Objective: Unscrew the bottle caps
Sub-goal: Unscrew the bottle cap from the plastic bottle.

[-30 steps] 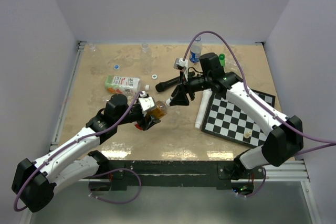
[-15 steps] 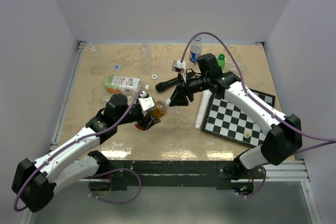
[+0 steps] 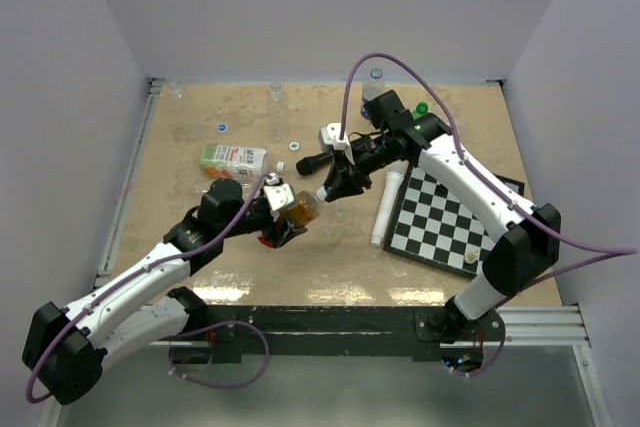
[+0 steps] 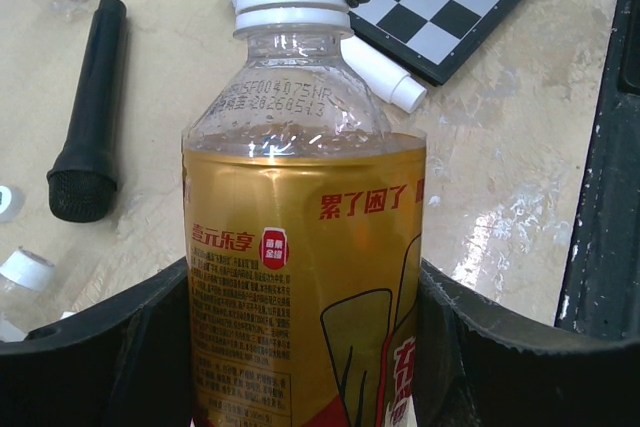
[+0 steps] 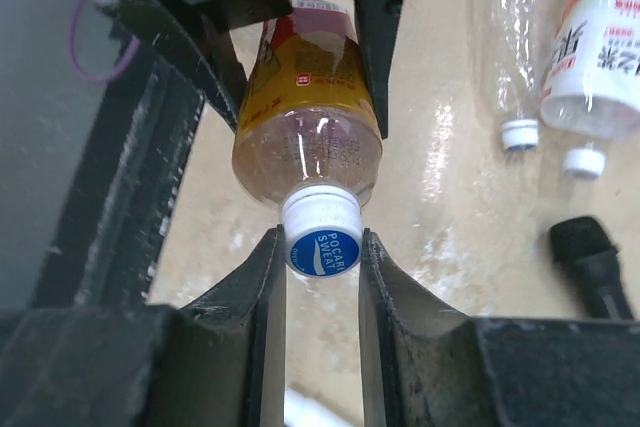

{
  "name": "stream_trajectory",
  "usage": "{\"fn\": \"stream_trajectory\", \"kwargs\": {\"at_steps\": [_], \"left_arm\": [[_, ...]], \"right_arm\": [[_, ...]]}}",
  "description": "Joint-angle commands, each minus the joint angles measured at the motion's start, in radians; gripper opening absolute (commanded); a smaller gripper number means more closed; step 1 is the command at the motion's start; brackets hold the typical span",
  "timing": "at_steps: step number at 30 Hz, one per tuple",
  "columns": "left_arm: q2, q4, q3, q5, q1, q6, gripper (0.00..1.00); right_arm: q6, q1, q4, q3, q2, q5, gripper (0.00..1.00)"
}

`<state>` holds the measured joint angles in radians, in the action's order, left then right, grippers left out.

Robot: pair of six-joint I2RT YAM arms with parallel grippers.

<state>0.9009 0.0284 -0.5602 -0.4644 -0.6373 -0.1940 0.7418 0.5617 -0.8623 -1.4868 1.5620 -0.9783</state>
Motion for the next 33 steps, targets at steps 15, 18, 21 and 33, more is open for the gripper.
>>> {"fn": "stream_trajectory", "kwargs": {"at_steps": [15,18,21,33], "left_arm": [[-0.026,-0.004,-0.015,0.0,0.001,0.007,0.0],[-0.028,-0.005,-0.014,0.001,0.001,0.007,0.0],[-0.026,-0.004,-0.014,0.0,0.002,0.005,0.0],[-0.022,-0.004,-0.012,0.009,0.002,0.007,0.0]], "right_arm": [[0.743,0.037,0.026,0.075,-0.186,0.109,0.25],[0.685,0.017,0.034,0.091,-0.203,0.066,0.44],[0.576,0.0,0.063,0.106,-0.227,0.047,0.57],[0.355,-0.112,0.054,0.161,-0.313,-0.005,0.74]]}}
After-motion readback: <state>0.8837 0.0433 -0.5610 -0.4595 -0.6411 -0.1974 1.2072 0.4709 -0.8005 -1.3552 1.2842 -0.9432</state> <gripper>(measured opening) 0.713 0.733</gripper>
